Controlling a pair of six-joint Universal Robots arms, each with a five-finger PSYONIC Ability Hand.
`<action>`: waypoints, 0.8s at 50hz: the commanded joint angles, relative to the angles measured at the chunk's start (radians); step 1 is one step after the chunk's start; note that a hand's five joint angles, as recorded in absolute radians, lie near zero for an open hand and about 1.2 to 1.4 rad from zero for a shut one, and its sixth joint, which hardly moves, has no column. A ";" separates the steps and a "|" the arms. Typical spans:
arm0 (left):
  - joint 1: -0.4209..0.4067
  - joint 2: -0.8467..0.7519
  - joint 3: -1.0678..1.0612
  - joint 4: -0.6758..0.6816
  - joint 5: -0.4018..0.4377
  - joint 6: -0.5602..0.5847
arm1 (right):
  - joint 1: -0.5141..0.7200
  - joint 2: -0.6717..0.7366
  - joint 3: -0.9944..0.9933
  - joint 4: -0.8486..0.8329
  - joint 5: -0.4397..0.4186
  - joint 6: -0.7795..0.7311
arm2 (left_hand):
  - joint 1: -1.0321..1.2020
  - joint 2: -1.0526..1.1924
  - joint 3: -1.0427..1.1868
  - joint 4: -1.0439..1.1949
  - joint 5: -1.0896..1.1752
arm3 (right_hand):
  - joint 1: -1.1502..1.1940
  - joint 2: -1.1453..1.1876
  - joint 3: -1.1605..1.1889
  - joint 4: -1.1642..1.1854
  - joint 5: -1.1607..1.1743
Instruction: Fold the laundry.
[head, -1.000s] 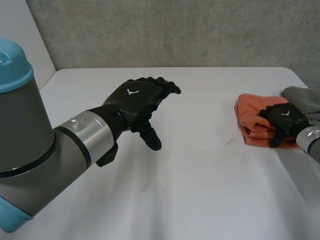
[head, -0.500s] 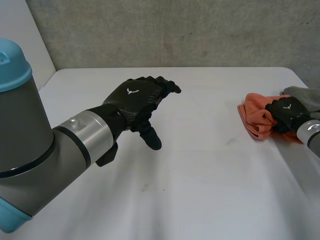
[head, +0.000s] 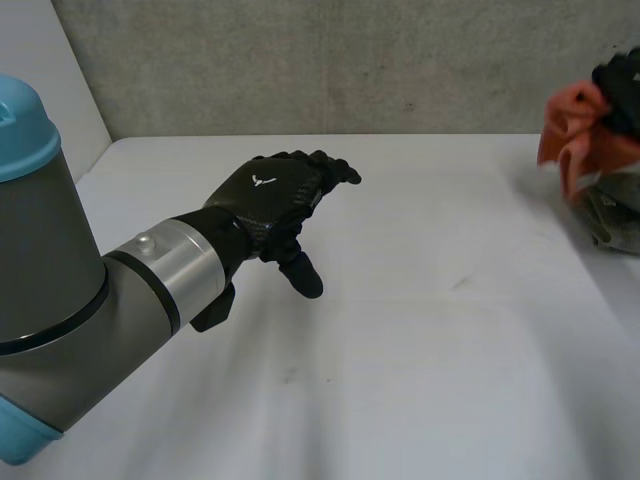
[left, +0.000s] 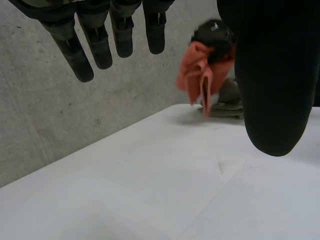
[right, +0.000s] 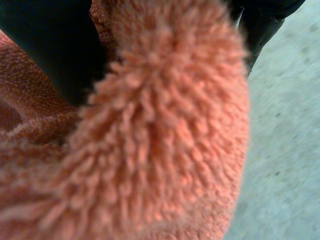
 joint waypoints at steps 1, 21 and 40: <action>0.000 0.008 0.000 0.000 -0.001 -0.001 | -0.043 0.037 -0.187 0.038 -0.048 0.155 | -0.019 -0.005 -0.015 -0.005 0.000 | 0.506 0.238 0.251 0.211 0.342; -0.001 0.000 -0.014 0.031 -0.002 -0.017 | -0.289 0.159 0.005 0.067 -0.259 -0.175 | -0.013 0.001 -0.009 0.001 0.006 | 0.506 0.238 0.251 0.211 0.342; -0.001 0.046 -0.012 0.031 -0.002 -0.017 | -0.245 -0.203 0.217 0.188 0.006 -0.172 | -0.016 -0.002 -0.012 -0.002 0.003 | -0.716 -0.984 -0.970 -1.011 -0.879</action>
